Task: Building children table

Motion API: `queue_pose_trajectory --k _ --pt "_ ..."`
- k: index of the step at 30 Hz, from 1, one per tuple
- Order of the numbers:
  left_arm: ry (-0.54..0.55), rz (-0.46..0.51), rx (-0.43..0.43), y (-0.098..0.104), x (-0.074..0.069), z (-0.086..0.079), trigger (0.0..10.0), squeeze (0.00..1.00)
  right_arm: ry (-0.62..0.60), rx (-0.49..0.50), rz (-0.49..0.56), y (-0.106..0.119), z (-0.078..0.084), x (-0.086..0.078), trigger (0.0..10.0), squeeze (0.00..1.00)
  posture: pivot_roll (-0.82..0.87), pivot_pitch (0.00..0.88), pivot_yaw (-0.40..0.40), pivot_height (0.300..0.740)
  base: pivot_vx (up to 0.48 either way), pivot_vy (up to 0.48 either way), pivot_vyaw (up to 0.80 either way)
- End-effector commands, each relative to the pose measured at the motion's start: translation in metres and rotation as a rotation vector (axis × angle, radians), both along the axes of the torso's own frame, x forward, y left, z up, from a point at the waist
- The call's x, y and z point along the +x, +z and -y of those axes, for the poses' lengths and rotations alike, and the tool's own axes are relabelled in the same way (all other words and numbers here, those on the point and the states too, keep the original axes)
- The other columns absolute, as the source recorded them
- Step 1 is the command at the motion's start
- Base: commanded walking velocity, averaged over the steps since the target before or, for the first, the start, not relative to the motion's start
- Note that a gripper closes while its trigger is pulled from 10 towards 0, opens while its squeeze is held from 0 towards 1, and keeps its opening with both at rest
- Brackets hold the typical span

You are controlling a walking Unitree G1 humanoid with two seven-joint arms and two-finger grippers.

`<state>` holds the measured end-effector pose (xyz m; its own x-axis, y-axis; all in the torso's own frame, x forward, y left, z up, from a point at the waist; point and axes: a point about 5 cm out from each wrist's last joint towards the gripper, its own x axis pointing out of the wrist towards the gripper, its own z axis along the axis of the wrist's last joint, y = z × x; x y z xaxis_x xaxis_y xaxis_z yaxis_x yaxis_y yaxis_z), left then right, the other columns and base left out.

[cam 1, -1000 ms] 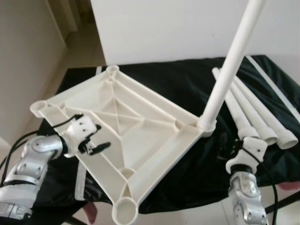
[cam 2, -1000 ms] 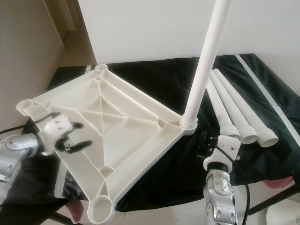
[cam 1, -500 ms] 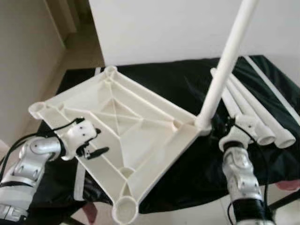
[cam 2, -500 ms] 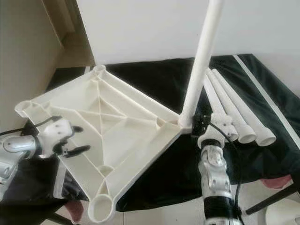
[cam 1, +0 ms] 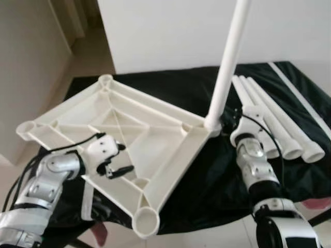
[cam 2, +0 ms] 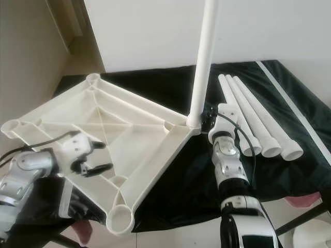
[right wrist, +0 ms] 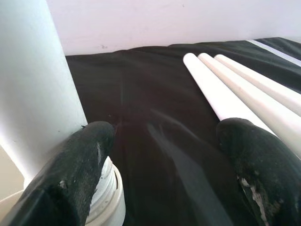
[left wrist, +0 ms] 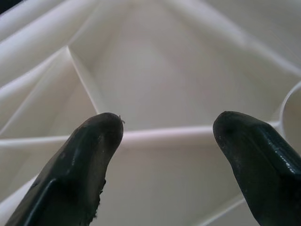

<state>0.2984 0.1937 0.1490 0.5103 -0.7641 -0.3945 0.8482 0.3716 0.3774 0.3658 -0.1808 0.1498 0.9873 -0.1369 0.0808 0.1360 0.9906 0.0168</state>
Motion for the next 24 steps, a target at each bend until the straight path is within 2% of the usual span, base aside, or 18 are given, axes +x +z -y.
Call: queue_pose_trajectory --k 1,3,5,10,12,13,14,19,22,24 --pt "0.021 0.032 -0.077 0.016 0.002 -0.003 10.0 0.0 0.016 0.015 0.04 0.002 0.0 -0.002 10.0 0.0 0.04 0.0 0.024 0.74 0.0 0.0 0.0" --pt "0.01 0.032 -0.168 0.029 -0.001 -0.003 10.0 0.0 0.017 0.022 0.069 0.001 0.005 -0.007 10.0 0.0 0.04 0.0 0.021 0.74 0.0 0.0 0.0" --pt "-0.018 0.017 -0.222 0.037 -0.004 -0.003 10.0 0.0 0.025 0.023 0.075 -0.002 0.008 -0.011 10.0 0.0 0.04 0.0 0.021 0.74 0.0 0.0 0.0" --pt "-0.06 -0.028 -0.246 0.04 -0.011 -0.004 10.0 0.0 0.047 0.021 0.087 -0.008 0.011 -0.017 10.0 0.0 0.04 0.0 0.028 0.74 0.0 0.0 0.0" --pt "-0.11 -0.102 -0.139 0.026 -0.02 -0.006 10.0 0.0 0.08 0.016 0.093 -0.011 0.013 -0.024 10.0 0.0 0.03 0.0 0.037 0.74 0.0 0.0 0.0" --pt "-0.11 -0.102 -0.139 0.026 -0.02 -0.006 10.0 0.0 0.08 0.016 0.093 -0.011 0.013 -0.024 10.0 0.0 0.03 0.0 0.037 0.74 0.0 0.0 0.0" --pt "-0.116 -0.129 -0.086 0.018 -0.022 -0.008 10.0 0.0 0.089 0.008 0.084 -0.014 0.014 -0.026 10.0 0.0 0.03 0.0 0.041 0.74 0.0 0.0 0.0" --pt "-0.103 -0.168 -0.016 0.007 -0.023 -0.011 10.0 0.0 0.11 -0.001 0.076 -0.018 0.017 -0.029 10.0 0.0 0.02 0.0 0.044 0.74 0.0 0.0 0.0" --pt "-0.082 -0.178 0.057 -0.002 -0.021 -0.016 10.0 0.0 0.108 -0.013 0.078 -0.016 0.021 -0.029 10.0 0.0 0.01 0.0 0.048 0.74 0.0 0.0 0.0" --pt "-0.072 -0.182 0.067 -0.003 -0.02 -0.016 10.0 0.0 0.107 -0.014 0.079 -0.015 0.022 -0.029 10.0 0.0 0.01 0.0 0.048 0.74 0.0 0.0 0.0"
